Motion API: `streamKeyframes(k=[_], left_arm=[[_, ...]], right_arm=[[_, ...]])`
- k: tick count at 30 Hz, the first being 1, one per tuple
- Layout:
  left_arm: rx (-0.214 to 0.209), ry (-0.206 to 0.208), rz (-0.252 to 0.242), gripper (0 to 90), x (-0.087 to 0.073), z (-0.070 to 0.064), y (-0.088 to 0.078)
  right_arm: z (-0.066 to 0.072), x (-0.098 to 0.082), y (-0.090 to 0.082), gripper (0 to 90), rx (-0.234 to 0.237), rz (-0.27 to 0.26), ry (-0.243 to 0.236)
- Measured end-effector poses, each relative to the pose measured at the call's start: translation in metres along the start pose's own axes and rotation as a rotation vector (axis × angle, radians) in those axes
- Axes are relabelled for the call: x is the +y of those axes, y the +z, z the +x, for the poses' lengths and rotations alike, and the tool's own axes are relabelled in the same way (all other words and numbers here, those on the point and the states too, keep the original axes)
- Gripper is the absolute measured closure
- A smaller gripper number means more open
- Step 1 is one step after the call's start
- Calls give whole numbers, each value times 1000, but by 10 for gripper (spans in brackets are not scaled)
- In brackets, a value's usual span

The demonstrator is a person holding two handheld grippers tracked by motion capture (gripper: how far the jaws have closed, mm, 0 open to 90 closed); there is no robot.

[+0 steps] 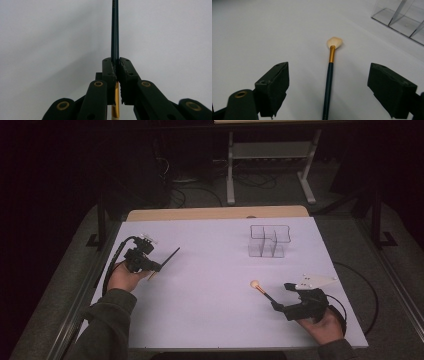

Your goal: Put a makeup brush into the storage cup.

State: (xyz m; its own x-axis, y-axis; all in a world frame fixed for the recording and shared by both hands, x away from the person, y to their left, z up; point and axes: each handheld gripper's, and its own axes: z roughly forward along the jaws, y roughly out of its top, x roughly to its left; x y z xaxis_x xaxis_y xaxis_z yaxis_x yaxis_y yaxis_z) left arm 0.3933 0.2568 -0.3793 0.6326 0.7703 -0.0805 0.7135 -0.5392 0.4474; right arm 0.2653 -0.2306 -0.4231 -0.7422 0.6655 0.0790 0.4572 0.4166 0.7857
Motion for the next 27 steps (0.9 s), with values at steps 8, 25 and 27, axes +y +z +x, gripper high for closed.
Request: streamKeyframes(k=[8, 25, 27], left_arm=[[-24, 44, -20, 836, -5, -7, -8], [-64, 132, -78, 835, -4, -30, -31], [-74, 150, -77, 836, -2, -32, -32]], right_arm=[[2, 6, 1, 175, -2, 33, -24], [0, 31, -14, 169, 16, 26, -51], [-2, 34, -16, 169, 20, 30, -49]])
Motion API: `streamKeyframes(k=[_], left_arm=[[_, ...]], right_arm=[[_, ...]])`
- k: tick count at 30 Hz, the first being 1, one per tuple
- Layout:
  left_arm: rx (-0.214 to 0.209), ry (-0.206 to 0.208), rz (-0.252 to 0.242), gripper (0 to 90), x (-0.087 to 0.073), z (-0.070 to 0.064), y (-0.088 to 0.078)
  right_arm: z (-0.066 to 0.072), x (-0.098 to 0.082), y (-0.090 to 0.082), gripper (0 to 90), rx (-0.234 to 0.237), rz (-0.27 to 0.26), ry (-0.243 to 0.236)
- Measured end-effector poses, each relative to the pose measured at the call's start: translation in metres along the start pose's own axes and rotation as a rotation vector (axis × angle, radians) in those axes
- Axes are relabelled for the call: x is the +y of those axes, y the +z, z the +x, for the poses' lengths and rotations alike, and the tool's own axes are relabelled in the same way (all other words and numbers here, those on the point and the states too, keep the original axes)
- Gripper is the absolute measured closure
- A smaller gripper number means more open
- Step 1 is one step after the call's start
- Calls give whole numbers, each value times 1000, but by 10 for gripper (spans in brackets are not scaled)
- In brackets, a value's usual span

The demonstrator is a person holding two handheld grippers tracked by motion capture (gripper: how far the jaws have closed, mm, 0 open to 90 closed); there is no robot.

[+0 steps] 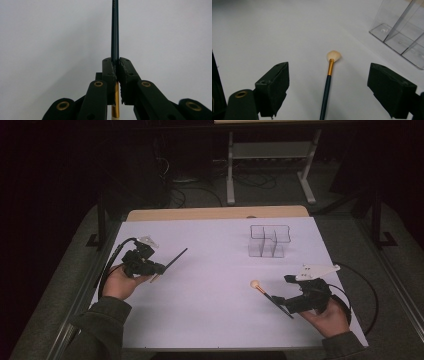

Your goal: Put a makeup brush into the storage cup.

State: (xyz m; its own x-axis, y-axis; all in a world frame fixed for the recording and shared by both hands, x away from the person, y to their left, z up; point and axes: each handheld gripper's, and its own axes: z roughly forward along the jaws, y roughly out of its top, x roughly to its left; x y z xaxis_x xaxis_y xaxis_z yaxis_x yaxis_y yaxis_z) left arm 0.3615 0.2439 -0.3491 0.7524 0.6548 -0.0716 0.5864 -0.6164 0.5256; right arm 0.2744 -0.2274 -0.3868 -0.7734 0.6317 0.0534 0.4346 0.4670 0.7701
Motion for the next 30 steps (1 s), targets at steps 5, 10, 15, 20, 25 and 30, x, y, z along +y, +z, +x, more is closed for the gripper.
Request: streamKeyframes(k=[5, 10, 15, 20, 25, 30], left_arm=[[-23, 22, -8, 835, 5, -6, -3], [-41, 50, -21, 836, 10, -13, -5], [-60, 61, -25, 835, 10, -15, -7], [-70, 78, -35, 835, 11, -22, -9], [-89, 112, -32, 836, 14, -29, -13], [-111, 146, -32, 836, 17, -37, -12]], right_arm=[[-3, 10, -3, 169, 8, 11, -3], [-2, 20, -3, 170, 25, 23, -22], [2, 31, -1, 170, 43, 36, -50], [6, 45, 0, 162, 68, 49, -80], [8, 59, 1, 162, 91, 52, -97], [9, 72, 2, 163, 117, 53, -111]])
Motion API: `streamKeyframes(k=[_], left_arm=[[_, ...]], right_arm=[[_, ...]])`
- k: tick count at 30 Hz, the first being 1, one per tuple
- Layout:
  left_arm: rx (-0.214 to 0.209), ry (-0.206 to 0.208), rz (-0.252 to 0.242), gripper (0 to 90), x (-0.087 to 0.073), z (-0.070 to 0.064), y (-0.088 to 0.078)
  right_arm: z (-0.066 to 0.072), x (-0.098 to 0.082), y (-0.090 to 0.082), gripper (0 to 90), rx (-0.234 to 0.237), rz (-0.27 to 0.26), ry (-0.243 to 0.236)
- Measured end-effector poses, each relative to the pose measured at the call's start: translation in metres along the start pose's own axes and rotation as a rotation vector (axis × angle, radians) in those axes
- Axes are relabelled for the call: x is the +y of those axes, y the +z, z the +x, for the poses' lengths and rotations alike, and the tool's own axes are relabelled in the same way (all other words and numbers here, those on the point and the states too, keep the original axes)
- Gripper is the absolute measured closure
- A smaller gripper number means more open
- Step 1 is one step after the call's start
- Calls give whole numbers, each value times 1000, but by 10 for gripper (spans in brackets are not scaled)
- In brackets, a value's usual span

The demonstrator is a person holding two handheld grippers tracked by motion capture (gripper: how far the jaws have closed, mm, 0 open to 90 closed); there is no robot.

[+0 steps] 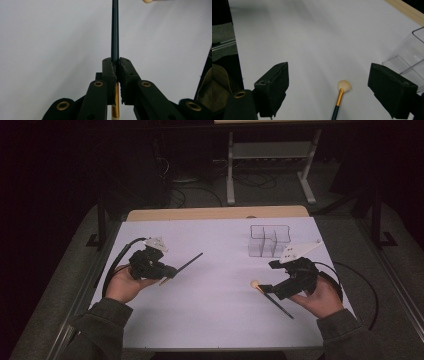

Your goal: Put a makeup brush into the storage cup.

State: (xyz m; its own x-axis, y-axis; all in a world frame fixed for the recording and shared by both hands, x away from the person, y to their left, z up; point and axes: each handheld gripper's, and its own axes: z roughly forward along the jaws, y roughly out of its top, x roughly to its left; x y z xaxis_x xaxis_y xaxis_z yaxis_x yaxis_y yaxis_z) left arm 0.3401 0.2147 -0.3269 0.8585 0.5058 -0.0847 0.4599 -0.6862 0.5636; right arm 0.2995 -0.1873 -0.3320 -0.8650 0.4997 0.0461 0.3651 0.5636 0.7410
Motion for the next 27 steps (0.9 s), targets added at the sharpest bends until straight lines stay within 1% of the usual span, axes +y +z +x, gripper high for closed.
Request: streamKeyframes(k=[1, 2, 3, 5, 6, 9, 10, 11, 12, 13, 15, 16, 17, 18, 19, 21, 22, 26, 27], left_arm=[[0, 0, 0, 835, 0, 0, 0], [-4, 5, -4, 836, 0, -1, 0], [-8, 14, 3, 836, 1, -2, 0], [-19, 19, -3, 836, 1, -5, 0], [-22, 15, -10, 836, 1, -6, 0], [-23, 25, -11, 836, 2, -9, 0], [-27, 41, -4, 836, 3, -9, -1], [-27, 33, -13, 836, 3, -12, -1], [-34, 44, -14, 835, 4, -15, -2], [-34, 44, -14, 835, 4, -15, -2], [-44, 55, -19, 836, 7, -21, -1], [-44, 55, -19, 835, 7, -21, -1], [-51, 64, -18, 835, 8, -23, 0], [-57, 74, -23, 836, 9, -26, 1], [-57, 74, -23, 836, 9, -26, 1], [-72, 100, -18, 835, 11, -31, 3], [-82, 93, -25, 836, 12, -33, 5], [-109, 135, -13, 836, 15, -41, 9], [-109, 135, -13, 836, 15, -41, 9]], right_arm=[[0, 0, 0, 163, 0, 0, 0], [0, 4, 1, 163, 5, 6, -8], [0, 4, 1, 163, 5, 6, -8], [0, 8, 2, 163, 10, 13, -14], [0, 9, 2, 163, 9, 14, -22], [1, 13, 3, 161, 12, 18, -35], [1, 13, 3, 161, 12, 18, -35], [2, 14, 3, 161, 15, 17, -35], [2, 18, 3, 161, 18, 19, -42], [2, 18, 3, 161, 18, 19, -42], [3, 22, 6, 157, 22, 22, -57], [3, 22, 6, 157, 22, 22, -57], [4, 23, 6, 156, 22, 24, -57], [5, 27, 9, 158, 27, 32, -74], [5, 27, 9, 158, 27, 32, -74], [7, 33, 11, 160, 37, 36, -85], [8, 35, 12, 162, 37, 36, -97], [12, 42, 15, 166, 52, 51, -118], [12, 42, 15, 166, 52, 51, -118]])
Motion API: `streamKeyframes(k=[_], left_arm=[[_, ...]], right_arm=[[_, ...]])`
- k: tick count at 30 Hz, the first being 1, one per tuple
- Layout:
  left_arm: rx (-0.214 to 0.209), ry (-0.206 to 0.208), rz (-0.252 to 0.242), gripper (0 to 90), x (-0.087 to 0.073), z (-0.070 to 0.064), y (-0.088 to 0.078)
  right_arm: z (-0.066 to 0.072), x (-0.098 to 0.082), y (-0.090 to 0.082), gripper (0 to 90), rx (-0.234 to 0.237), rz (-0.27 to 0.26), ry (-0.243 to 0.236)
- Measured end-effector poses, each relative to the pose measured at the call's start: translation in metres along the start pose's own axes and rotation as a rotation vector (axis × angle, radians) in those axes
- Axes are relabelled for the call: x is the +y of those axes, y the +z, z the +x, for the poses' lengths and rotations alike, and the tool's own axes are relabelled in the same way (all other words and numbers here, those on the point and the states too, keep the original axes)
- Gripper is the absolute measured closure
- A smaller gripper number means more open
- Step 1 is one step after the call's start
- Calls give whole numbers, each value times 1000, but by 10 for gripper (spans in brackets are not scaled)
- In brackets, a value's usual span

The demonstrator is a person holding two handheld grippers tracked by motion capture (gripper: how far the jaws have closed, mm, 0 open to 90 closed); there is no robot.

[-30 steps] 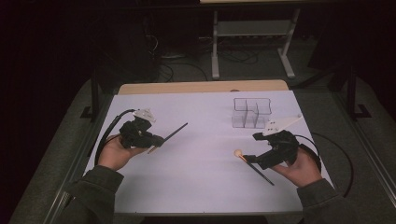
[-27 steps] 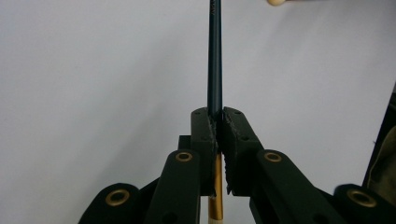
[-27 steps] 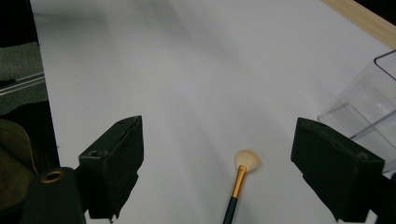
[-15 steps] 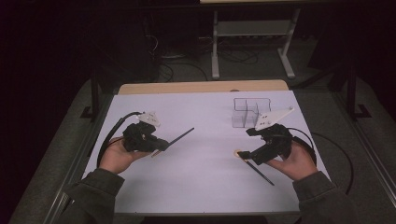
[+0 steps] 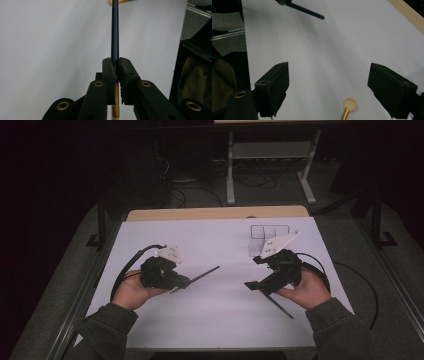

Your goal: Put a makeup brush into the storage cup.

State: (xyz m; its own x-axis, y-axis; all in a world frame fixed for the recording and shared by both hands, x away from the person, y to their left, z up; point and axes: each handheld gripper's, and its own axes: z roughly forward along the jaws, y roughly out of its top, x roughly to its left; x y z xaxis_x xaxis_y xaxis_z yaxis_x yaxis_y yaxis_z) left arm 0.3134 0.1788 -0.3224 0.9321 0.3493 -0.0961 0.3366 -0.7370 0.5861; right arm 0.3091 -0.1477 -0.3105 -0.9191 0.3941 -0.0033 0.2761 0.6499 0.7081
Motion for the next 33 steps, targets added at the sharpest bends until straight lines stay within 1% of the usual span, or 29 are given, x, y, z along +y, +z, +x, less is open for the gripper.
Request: streamKeyframes(k=[1, 2, 3, 5, 6, 7, 11, 12, 14, 15, 16, 17, 19, 20, 21, 23, 24, 26, 27, 28, 29, 30, 32, 33], left_arm=[[-9, 10, 0, 836, 1, -3, 2], [-9, 10, 0, 836, 1, -3, 2], [-22, 33, 0, 836, 3, -7, 5], [-28, 39, -3, 836, 4, -9, 6], [-29, 46, 0, 836, 4, -10, 7], [-31, 60, 2, 836, 5, -11, 8], [-40, 87, 8, 836, 8, -16, 12], [-45, 83, 7, 836, 9, -18, 13], [-52, 106, 15, 836, 10, -20, 15], [-59, 122, 16, 836, 12, -23, 17], [-59, 122, 16, 836, 12, -23, 17], [-65, 131, 15, 835, 12, -25, 18], [-73, 138, 13, 836, 13, -26, 19], [-77, 143, 10, 836, 14, -26, 20], [-85, 153, 15, 836, 15, -29, 21], [-89, 159, 13, 836, 15, -30, 22], [-103, 173, 15, 835, 16, -32, 23], [-108, 179, 17, 836, 17, -33, 24], [-113, 198, 25, 836, 18, -35, 26], [-115, 200, 22, 836, 18, -36, 27], [-119, 206, 24, 835, 18, -37, 28], [-119, 206, 24, 836, 18, -37, 28], [-122, 211, 27, 835, 18, -38, 29], [-121, 217, 25, 836, 19, -39, 30]], right_arm=[[2, 3, 1, 169, 7, 3, -10], [2, 3, 1, 169, 7, 3, -10], [3, 5, 3, 171, 14, 7, -19], [4, 6, 4, 172, 18, 10, -23], [4, 7, 5, 174, 29, 15, -31], [4, 7, 5, 174, 29, 15, -31], [5, 9, 7, 180, 41, 22, -39], [6, 10, 8, 181, 42, 23, -40], [6, 11, 10, 184, 51, 25, -55], [7, 12, 11, 185, 61, 30, -69], [7, 12, 11, 185, 61, 30, -69], [8, 13, 14, 189, 73, 39, -79], [9, 14, 14, 192, 80, 41, -78], [9, 15, 16, 194, 80, 42, -90], [11, 16, 19, 201, 93, 48, -97], [12, 17, 22, 208, 106, 54, -114], [11, 18, 23, 214, 111, 58, -133], [13, 18, 26, 224, 132, 70, -139], [14, 18, 28, 225, 140, 74, -142], [14, 18, 29, 229, 144, 76, -148], [16, 18, 31, 235, 154, 88, -140], [16, 18, 31, 235, 154, 88, -140], [17, 19, 34, 250, 175, 96, -149], [17, 19, 35, 259, 181, 102, -146]])
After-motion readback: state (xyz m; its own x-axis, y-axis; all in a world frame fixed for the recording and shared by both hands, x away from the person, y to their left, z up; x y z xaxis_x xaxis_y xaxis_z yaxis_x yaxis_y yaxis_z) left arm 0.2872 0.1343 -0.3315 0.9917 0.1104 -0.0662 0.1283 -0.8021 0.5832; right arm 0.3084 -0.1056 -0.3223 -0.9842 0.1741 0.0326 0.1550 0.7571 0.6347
